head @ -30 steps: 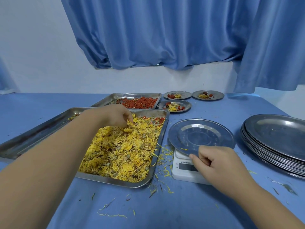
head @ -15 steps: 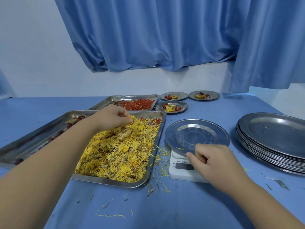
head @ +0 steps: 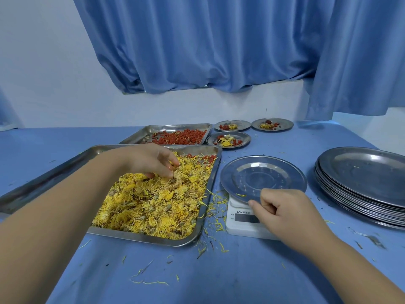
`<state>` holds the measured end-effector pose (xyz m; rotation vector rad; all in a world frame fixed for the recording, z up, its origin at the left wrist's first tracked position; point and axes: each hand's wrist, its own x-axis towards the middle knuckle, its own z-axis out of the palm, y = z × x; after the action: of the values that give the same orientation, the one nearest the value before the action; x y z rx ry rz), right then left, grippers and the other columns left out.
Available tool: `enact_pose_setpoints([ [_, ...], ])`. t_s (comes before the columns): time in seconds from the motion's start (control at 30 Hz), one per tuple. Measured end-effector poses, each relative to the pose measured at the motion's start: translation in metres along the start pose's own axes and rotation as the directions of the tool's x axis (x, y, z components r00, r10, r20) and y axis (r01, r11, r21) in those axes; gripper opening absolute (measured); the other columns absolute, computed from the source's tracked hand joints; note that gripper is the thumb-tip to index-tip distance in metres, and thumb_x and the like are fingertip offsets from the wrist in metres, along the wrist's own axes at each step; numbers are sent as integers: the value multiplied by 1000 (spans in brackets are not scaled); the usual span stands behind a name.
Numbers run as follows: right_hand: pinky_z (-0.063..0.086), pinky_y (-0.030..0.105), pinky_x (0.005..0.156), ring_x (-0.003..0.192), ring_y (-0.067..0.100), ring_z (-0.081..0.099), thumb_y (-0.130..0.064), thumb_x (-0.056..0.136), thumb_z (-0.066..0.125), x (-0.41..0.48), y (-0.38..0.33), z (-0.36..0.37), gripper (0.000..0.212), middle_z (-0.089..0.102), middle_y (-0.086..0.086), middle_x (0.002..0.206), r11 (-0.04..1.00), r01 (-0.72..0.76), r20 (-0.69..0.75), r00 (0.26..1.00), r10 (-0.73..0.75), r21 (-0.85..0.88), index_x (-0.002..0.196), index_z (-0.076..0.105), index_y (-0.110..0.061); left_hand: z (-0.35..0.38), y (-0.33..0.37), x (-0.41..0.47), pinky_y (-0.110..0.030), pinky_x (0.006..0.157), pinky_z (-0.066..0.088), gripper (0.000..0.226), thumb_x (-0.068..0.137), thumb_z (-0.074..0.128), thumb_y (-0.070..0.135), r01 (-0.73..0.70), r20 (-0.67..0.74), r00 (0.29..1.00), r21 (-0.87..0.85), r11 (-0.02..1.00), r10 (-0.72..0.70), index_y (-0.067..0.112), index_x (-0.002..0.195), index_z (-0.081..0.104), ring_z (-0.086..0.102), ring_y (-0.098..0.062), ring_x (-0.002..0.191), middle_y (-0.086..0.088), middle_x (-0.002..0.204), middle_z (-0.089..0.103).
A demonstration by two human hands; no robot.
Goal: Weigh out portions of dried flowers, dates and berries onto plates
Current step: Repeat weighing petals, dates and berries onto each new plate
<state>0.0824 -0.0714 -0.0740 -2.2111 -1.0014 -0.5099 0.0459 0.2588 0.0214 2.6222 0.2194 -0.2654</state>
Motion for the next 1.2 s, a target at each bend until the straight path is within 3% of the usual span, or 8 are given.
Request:
enact_pose_setpoints([
  [0.17,27,32,47,46,15,27,-27,81,66,0,0,-1,54,25,-4,44,1000,2,1,1000,-2,3,54,20,-22,5,2,0,-33,79,52,33,86,70,19,1,-88,996,113,994,9,32,115,62,66,-17,94,2,104,67],
  [0.3,27,31,47,47,15,28,-28,82,66,0,0,-1,53,27,-3,45,1000,-9,1,1000,9,14,53,21,-23,2,4,-4,-27,73,45,27,91,58,15,5,-150,989,84,996,7,35,109,61,64,-14,91,2,94,67],
  [0.43,27,32,47,47,15,28,-28,82,66,0,0,0,53,29,-2,45,1000,-16,7,1000,16,14,53,21,-23,8,7,-3,-30,85,47,12,95,57,32,26,-109,994,152,988,-10,31,106,60,64,-6,87,8,90,67],
  [0.57,26,31,47,47,15,29,-27,82,66,0,-1,-1,54,26,-4,44,1000,-6,7,1000,6,16,53,21,-23,13,9,-3,-34,92,46,38,83,70,47,93,-55,995,250,964,-82,31,114,57,59,-12,97,8,104,61],
  [0.83,27,32,47,46,14,28,-26,82,67,-1,-1,-1,55,26,-4,43,1000,-9,-3,1000,9,20,52,21,-24,20,11,-4,-25,64,46,40,79,78,22,61,-175,984,216,975,-23,32,112,58,61,-10,78,3,102,61],
  [1.03,27,32,47,46,15,29,-27,82,67,0,-1,-1,55,27,-4,44,999,-11,-9,1000,11,30,52,21,-24,9,10,-13,-29,68,49,44,79,74,9,31,-227,974,105,994,-6,35,110,59,62,-17,88,2,100,60],
  [1.2,28,32,47,47,15,28,-26,82,67,0,-3,-3,55,26,-4,44,999,-11,-9,1000,11,36,52,21,-24,-5,11,-24,-28,64,49,40,80,68,5,4,-322,946,91,996,26,36,103,61,61,-16,81,2,96,60],
])
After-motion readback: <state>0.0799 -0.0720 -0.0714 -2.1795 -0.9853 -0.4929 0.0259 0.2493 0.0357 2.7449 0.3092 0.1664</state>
